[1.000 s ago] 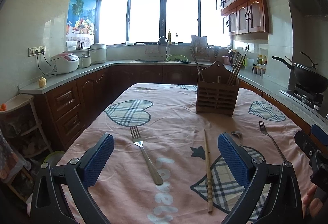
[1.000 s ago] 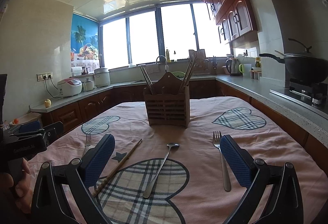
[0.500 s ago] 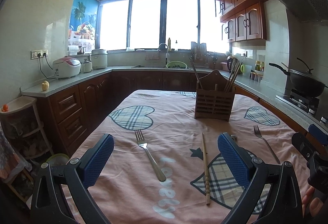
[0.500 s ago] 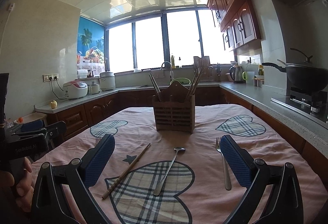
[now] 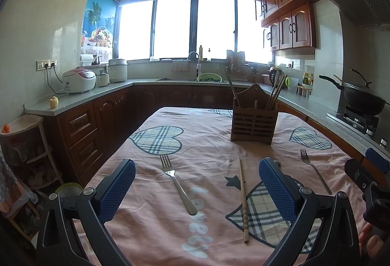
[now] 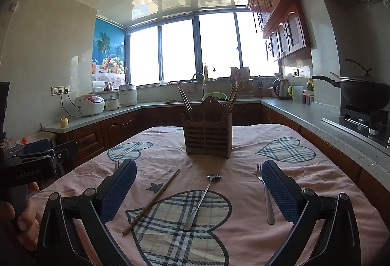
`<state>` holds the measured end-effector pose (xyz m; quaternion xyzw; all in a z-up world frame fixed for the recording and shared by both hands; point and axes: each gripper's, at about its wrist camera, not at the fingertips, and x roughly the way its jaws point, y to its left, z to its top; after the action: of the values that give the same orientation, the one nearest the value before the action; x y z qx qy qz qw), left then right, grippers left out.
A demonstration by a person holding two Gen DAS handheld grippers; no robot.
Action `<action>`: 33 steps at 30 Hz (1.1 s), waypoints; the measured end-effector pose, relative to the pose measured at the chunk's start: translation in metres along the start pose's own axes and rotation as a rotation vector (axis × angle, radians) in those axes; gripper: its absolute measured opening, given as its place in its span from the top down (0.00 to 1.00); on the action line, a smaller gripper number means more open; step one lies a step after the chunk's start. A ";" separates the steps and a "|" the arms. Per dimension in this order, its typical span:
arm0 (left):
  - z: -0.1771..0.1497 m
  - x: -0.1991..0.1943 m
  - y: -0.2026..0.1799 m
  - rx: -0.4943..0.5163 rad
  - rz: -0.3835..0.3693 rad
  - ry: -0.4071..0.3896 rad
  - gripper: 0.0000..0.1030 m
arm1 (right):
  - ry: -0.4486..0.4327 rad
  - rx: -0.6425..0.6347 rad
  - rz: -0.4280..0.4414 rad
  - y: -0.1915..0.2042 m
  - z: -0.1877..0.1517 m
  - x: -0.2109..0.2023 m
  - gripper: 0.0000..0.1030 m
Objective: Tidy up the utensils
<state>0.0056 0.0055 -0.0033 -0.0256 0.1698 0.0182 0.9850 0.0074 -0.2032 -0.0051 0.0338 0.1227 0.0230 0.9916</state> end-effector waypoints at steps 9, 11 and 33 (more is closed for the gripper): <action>0.000 0.002 -0.003 0.009 0.005 0.012 0.01 | 0.002 0.000 0.001 0.000 0.000 0.000 0.00; 0.001 0.002 -0.004 0.013 0.007 0.009 0.01 | 0.003 0.002 0.000 0.000 0.000 0.000 0.00; -0.002 0.003 -0.012 0.021 0.009 0.015 0.01 | 0.000 0.008 -0.003 0.000 -0.001 0.001 0.00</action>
<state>0.0083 -0.0064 -0.0059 -0.0148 0.1777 0.0206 0.9838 0.0085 -0.2032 -0.0064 0.0375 0.1229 0.0213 0.9915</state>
